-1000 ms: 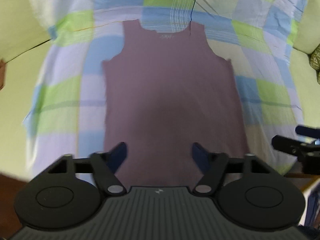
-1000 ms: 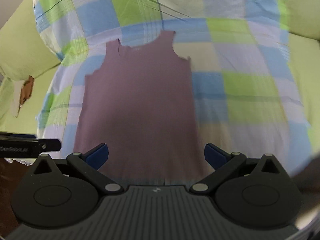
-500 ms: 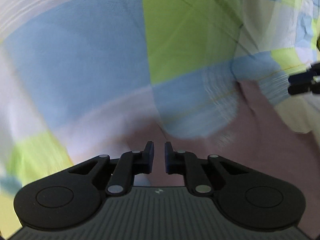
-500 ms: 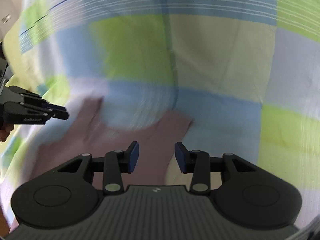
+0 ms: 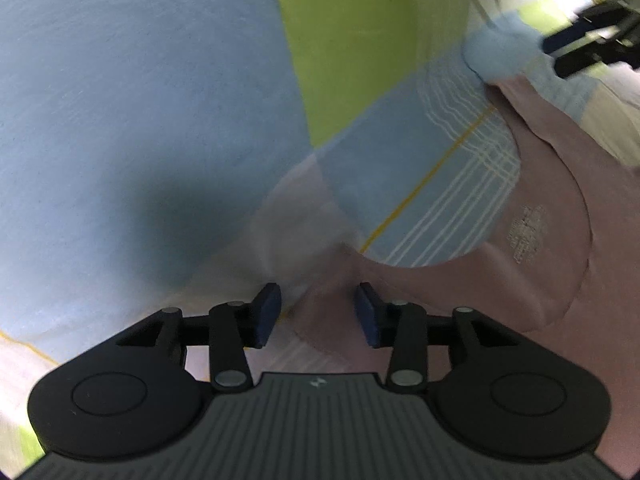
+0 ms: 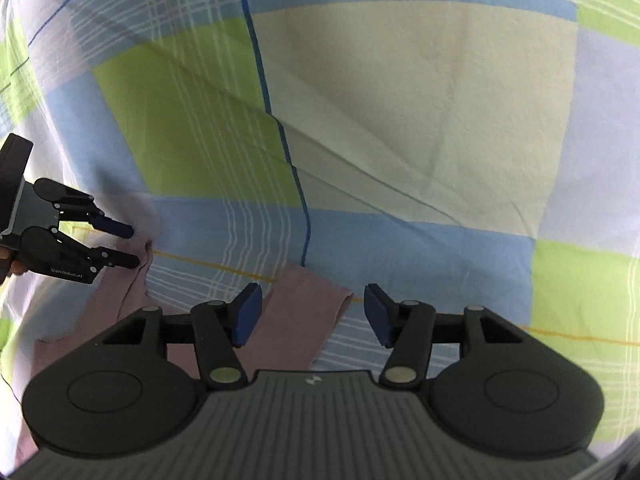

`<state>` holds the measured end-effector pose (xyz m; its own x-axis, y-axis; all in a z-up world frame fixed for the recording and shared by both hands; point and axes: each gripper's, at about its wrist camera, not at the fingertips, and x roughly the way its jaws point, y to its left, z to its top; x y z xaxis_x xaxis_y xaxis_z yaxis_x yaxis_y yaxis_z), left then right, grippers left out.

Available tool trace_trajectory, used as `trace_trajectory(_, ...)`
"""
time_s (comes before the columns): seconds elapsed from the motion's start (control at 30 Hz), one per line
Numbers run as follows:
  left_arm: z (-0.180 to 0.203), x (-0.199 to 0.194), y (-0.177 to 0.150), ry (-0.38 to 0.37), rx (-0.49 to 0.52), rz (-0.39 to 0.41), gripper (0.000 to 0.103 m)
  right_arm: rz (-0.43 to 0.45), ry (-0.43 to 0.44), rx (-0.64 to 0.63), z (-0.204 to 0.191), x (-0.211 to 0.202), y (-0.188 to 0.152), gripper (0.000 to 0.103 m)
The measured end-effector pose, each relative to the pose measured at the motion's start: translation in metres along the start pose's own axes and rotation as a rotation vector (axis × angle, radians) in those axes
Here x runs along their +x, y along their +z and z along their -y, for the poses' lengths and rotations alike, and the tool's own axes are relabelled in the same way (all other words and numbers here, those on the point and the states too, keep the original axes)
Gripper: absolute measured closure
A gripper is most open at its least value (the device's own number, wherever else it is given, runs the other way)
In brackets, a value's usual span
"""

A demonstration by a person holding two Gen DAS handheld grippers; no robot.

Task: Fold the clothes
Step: 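Grasp the mauve top's side edge with the left gripper while the right gripper grasps the hem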

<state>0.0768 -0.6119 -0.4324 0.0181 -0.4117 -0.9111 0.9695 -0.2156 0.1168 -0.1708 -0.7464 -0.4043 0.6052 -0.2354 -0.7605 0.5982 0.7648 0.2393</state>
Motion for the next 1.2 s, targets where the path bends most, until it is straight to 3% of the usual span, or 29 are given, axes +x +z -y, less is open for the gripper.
trace_trajectory(0.03,0.0,0.0,-0.001,-0.013,0.007,0.002,0.078,0.0,0.006,-0.025,0.001,0.001,0.003,0.05)
trace_trajectory(0.07,0.001,0.0,-0.003,-0.026,0.018,0.0,0.099,-0.004,0.021,-0.047,0.001,0.001,0.005,0.05)
trace_trajectory(0.1,0.004,-0.001,-0.004,-0.026,0.037,0.003,0.101,-0.006,0.03,-0.057,0.002,0.0,0.006,0.05)
trace_trajectory(0.23,0.018,-0.006,-0.006,0.012,0.111,0.031,0.102,-0.036,0.099,-0.134,0.009,0.009,0.014,0.052)
trace_trajectory(0.33,0.022,-0.001,-0.007,0.024,0.112,0.025,0.102,-0.089,0.157,-0.207,0.014,0.024,0.022,0.063)
trace_trajectory(0.43,0.025,0.006,-0.007,0.027,0.098,0.02,0.102,-0.115,0.166,-0.229,0.021,0.036,0.026,0.063)
trace_trajectory(0.5,0.027,0.009,-0.009,0.031,0.089,0.025,0.102,-0.133,0.173,-0.231,0.025,0.043,0.026,0.07)
trace_trajectory(0.57,0.033,0.011,-0.011,0.043,0.089,0.036,0.102,-0.164,0.176,-0.283,0.024,0.052,0.023,0.088)
trace_trajectory(0.63,0.039,0.01,-0.012,0.063,0.105,0.042,0.102,-0.164,0.179,-0.318,0.02,0.055,0.019,0.1)
trace_trajectory(0.7,0.046,0.008,-0.013,0.086,0.128,0.051,0.102,-0.15,0.184,-0.329,0.018,0.052,0.019,0.1)
trace_trajectory(0.8,0.059,-0.011,-0.017,0.126,0.175,0.1,0.103,-0.102,0.145,-0.374,0.007,0.034,0.016,0.1)
trace_trajectory(1.0,0.095,-0.095,-0.039,0.148,0.152,0.224,0.103,0.053,0.103,-0.445,-0.025,-0.052,0.0,0.1)
trace_trajectory(1.2,0.18,-0.163,-0.088,0.124,0.15,0.261,0.103,0.126,0.09,-0.519,-0.078,-0.153,-0.062,0.1)
